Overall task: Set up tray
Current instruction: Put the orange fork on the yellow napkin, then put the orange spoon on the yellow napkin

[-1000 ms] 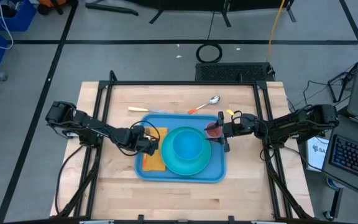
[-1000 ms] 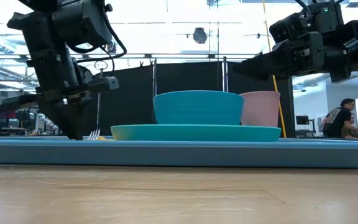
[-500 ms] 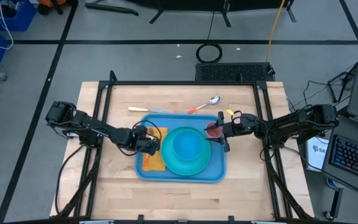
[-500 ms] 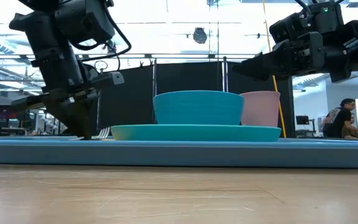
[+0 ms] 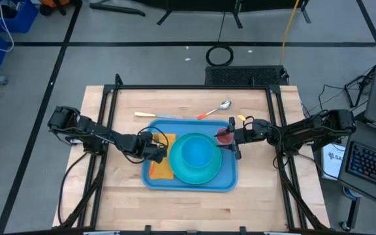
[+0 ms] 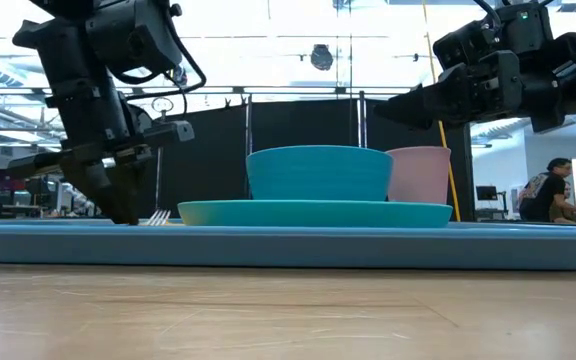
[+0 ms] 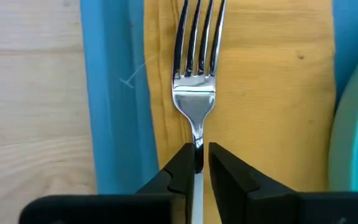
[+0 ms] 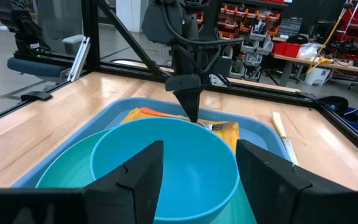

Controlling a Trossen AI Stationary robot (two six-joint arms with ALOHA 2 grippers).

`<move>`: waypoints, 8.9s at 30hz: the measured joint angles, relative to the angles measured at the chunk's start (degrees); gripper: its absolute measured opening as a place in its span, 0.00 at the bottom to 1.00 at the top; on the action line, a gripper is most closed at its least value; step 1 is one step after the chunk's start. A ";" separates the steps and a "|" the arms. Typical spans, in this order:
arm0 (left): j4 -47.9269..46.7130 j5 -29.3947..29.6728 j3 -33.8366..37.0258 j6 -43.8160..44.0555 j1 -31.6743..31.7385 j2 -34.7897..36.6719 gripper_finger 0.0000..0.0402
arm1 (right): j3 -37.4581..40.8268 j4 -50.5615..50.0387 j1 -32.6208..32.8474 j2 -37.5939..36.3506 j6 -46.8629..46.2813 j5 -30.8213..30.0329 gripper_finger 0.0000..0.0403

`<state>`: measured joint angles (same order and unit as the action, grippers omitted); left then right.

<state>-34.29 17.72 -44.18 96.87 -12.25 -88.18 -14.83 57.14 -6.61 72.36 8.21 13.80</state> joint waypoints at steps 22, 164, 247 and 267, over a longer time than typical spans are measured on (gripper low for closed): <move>2.89 -0.15 -0.02 -4.17 0.00 0.00 0.41 | 0.00 -0.35 0.00 0.00 -0.02 0.01 0.48; -2.47 -24.21 -46.15 -92.88 48.40 -21.07 0.42 | 0.15 15.58 -12.39 -0.02 -6.65 -4.63 0.48; 57.70 -17.18 -2.44 -86.13 33.77 8.82 0.42 | -41.35 -69.97 -21.27 -2.69 19.60 -0.15 0.48; 77.87 -12.68 12.43 -80.67 24.43 9.48 0.42 | -62.79 -100.82 -24.49 19.33 27.01 -2.03 0.48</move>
<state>43.58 5.03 -31.75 16.20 12.18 -78.70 -77.62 -43.68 -31.10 91.69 35.22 11.77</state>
